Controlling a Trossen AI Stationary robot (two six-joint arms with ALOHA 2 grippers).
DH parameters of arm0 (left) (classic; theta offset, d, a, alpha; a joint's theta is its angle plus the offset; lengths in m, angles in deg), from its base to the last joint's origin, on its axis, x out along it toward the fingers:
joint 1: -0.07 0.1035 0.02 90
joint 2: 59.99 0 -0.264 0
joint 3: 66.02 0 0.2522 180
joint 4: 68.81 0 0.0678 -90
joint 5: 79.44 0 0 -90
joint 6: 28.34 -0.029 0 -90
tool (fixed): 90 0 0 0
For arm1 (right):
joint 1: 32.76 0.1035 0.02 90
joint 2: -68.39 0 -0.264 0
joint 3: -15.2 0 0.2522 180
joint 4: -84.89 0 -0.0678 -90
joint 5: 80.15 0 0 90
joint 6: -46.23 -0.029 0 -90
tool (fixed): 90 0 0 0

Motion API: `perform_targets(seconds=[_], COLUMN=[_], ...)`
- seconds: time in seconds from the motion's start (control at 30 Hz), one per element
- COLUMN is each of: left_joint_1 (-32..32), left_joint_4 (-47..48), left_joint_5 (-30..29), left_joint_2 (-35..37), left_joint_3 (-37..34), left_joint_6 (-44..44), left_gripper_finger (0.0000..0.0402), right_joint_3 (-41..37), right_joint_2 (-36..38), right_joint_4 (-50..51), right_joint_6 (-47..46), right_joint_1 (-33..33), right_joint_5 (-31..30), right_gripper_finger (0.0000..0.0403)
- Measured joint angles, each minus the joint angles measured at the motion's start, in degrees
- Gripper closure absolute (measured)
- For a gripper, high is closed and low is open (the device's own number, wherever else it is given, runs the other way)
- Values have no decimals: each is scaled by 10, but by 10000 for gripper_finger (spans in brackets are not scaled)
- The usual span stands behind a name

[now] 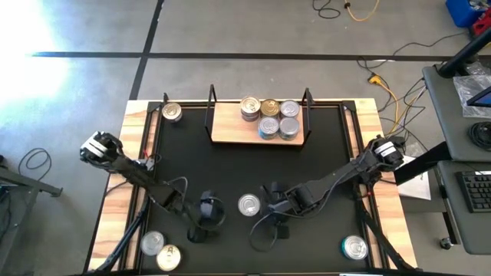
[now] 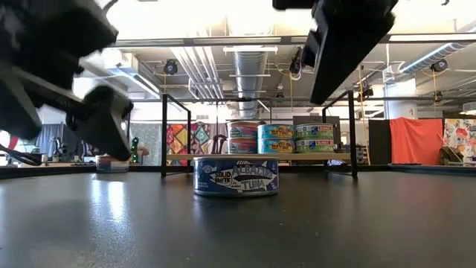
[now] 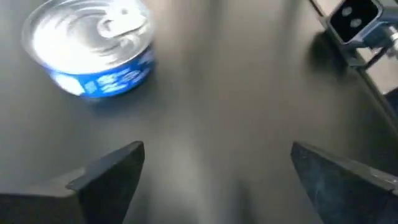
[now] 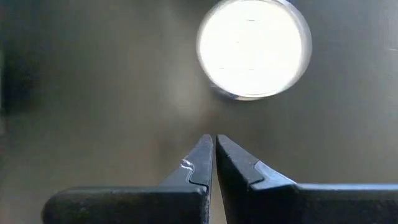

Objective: Stack canned seafood by type on shelf
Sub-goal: Put the blue tuna can on the shelf

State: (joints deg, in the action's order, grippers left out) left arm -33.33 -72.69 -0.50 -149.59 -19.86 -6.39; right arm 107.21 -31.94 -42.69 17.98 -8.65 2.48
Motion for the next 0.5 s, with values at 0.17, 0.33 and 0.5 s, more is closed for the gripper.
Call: perform_targets(seconds=[0.17, 0.33, 0.5], left_joint_1=[19, 45, 76], left_joint_4=[-129, -138, -125], left_joint_5=[-78, -88, -32], left_joint_2=[8, -24, -80], left_joint_3=[-88, -97, -48], left_joint_6=[-9, -108, -87], left_gripper_finger=[34, 46, 47], right_joint_3=[-20, -44, -50], right_joint_2=[0, -6, -41], right_joint_4=[-1, -2, -17], right_joint_6=[-38, -73, -51], right_joint_1=[-13, -27, -37], right_joint_5=[-18, -18, -8], right_gripper_finger=[390, 390, 390])
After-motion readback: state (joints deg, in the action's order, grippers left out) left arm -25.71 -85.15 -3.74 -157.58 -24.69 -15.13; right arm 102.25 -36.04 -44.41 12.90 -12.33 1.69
